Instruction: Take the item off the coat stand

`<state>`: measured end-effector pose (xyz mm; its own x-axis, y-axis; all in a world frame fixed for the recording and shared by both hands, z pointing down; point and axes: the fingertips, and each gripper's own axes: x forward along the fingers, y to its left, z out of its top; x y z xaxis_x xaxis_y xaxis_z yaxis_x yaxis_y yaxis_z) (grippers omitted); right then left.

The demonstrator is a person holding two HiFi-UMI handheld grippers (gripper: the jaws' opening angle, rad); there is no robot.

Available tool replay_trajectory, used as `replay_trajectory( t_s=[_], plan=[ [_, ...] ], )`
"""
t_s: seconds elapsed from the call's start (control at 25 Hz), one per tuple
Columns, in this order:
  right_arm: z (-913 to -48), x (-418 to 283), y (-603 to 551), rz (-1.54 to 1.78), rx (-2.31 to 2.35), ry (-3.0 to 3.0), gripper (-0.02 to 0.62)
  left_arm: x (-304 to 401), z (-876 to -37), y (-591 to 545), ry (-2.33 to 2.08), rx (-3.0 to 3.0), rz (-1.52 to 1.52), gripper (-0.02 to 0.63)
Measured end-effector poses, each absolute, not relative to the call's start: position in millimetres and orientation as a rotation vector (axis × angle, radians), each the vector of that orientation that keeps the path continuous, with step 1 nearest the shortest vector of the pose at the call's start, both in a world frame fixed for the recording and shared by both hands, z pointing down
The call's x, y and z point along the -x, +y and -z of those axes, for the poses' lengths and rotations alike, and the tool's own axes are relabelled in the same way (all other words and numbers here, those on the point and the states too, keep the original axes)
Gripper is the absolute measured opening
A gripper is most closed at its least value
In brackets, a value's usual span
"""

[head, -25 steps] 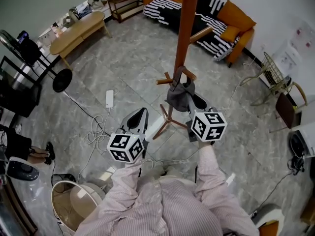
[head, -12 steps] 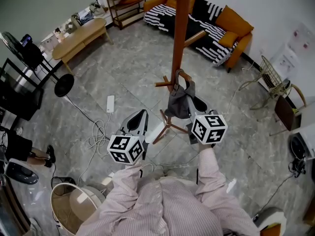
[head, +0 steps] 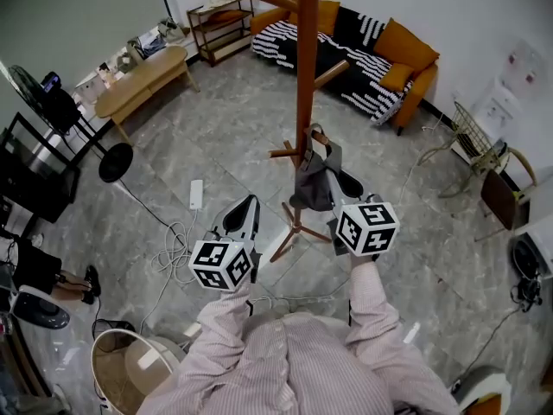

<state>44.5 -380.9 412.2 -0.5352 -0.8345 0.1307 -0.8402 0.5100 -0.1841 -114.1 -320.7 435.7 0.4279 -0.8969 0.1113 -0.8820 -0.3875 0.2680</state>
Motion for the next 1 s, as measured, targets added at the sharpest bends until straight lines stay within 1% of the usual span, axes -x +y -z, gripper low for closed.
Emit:
replay_trajectory(
  t_s=[1.0],
  plan=[
    [-386.9, -89.8, -325.9, -0.310, -1.534, -2.803, 0.018, 83.0, -405.4, -296.1, -1.538, -2.524, 0.053, 0.002]
  ],
)
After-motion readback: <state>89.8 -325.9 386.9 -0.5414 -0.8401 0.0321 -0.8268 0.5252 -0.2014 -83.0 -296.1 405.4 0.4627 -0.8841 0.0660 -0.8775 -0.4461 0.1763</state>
